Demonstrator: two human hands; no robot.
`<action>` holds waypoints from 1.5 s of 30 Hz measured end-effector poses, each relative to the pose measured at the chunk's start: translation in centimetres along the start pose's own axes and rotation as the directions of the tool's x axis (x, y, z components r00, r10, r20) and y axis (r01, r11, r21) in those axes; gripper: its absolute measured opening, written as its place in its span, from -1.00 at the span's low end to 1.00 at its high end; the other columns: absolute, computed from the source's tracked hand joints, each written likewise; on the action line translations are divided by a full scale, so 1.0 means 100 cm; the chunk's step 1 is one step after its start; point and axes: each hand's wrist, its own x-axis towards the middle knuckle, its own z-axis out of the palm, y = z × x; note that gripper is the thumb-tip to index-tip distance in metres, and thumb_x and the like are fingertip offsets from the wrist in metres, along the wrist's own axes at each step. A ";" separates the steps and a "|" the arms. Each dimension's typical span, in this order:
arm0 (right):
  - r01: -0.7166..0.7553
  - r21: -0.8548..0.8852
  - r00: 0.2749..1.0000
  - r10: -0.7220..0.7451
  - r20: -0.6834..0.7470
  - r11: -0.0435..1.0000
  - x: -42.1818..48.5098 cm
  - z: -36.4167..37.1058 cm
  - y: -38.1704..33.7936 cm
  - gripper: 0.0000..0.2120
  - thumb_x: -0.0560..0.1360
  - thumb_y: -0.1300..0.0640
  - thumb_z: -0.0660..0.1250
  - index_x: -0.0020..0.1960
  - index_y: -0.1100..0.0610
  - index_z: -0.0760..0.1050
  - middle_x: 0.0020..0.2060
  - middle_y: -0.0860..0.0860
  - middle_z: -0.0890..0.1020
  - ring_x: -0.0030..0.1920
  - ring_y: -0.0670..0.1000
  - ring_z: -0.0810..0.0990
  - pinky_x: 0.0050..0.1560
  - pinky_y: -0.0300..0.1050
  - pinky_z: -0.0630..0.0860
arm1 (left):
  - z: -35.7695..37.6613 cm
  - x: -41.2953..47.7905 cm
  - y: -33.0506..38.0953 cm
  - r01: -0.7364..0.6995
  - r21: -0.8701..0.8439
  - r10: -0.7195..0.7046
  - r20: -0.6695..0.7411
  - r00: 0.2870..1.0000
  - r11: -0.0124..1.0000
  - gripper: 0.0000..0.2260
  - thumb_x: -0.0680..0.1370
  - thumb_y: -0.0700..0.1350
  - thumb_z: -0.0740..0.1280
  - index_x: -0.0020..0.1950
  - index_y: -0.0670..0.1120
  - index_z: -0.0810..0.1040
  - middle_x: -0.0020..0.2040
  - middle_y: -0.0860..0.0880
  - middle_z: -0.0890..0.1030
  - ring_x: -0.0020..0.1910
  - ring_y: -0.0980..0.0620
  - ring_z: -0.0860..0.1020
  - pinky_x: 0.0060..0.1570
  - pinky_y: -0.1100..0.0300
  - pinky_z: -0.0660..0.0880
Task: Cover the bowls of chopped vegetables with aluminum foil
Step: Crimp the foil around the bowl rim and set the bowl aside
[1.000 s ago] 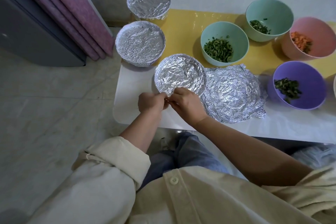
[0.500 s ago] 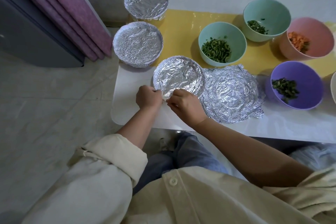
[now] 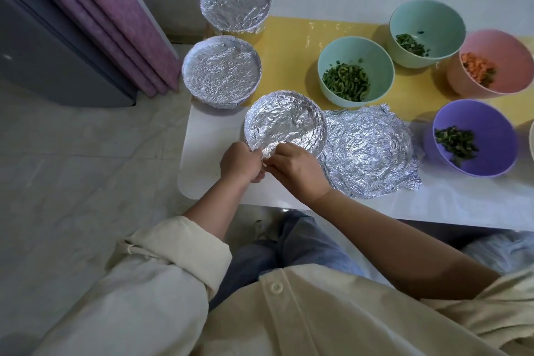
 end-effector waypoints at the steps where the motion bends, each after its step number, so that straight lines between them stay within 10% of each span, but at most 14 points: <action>1: 0.019 0.000 1.000 -0.019 0.021 1.000 -0.001 -0.003 0.002 -0.82 0.50 0.09 0.37 -0.12 0.22 0.63 -0.29 0.11 0.54 -0.28 0.16 0.53 -0.35 -0.06 0.47 | -0.003 0.002 0.002 -0.018 0.028 0.018 -0.012 1.000 0.999 -0.68 0.60 0.00 0.31 -0.10 -0.26 0.61 -0.35 -0.18 0.68 -0.38 -0.15 0.69 -0.18 -0.10 0.67; 8: 0.086 -0.030 0.993 -0.083 0.089 0.996 -0.011 -0.016 0.021 -0.86 0.52 0.16 0.34 -0.16 0.21 0.57 -0.24 0.09 0.55 -0.23 0.16 0.52 -0.26 0.03 0.49 | -0.023 0.011 0.006 -0.024 0.155 0.031 -0.040 0.999 0.988 -0.79 0.54 -0.11 0.30 -0.18 -0.20 0.61 -0.37 -0.12 0.68 -0.39 -0.11 0.69 -0.14 -0.04 0.68; 13: 0.100 -0.049 0.994 -0.097 0.053 0.994 -0.003 -0.013 0.011 -0.73 0.57 0.12 0.21 -0.20 0.21 0.57 -0.28 0.07 0.54 -0.25 0.13 0.52 -0.24 -0.11 0.34 | -0.011 -0.005 0.000 0.070 -0.115 -0.074 -0.034 0.997 0.991 -0.63 0.54 0.10 0.33 -0.10 -0.24 0.58 -0.27 -0.14 0.68 -0.34 -0.14 0.69 -0.25 -0.04 0.68; 17: 0.079 -0.048 0.996 -0.077 0.042 0.996 0.001 -0.009 0.005 -0.70 0.56 0.10 0.19 -0.22 0.21 0.58 -0.29 0.07 0.54 -0.26 0.12 0.53 -0.26 -0.15 0.31 | 0.005 -0.012 -0.004 0.146 -0.267 -0.140 0.041 0.989 0.952 -0.78 0.59 -0.13 0.24 0.01 -0.28 0.56 -0.23 -0.20 0.62 -0.34 -0.15 0.61 -0.18 -0.06 0.64; 33: 0.024 0.006 1.000 -0.024 0.016 1.000 0.007 0.000 0.003 -0.66 0.55 0.08 0.19 -0.28 0.24 0.56 -0.33 0.09 0.53 -0.28 0.14 0.53 -0.37 -0.05 0.48 | 0.006 -0.010 -0.003 0.150 -0.361 -0.157 0.011 0.988 0.920 -0.78 0.60 -0.27 0.21 -0.25 -0.20 0.48 -0.34 -0.18 0.60 -0.37 -0.10 0.61 -0.24 0.07 0.62; 45: 0.014 -0.025 1.000 -0.014 -0.016 1.000 0.008 0.006 0.001 -0.72 0.48 0.12 0.21 -0.30 0.21 0.58 -0.35 0.08 0.53 -0.33 0.15 0.54 -0.43 -0.12 0.44 | -0.002 -0.008 -0.001 0.033 -0.100 -0.046 -0.130 0.990 0.994 -0.81 0.39 -0.15 0.34 -0.41 -0.16 0.57 -0.39 -0.15 0.67 -0.32 -0.17 0.70 -0.13 -0.10 0.67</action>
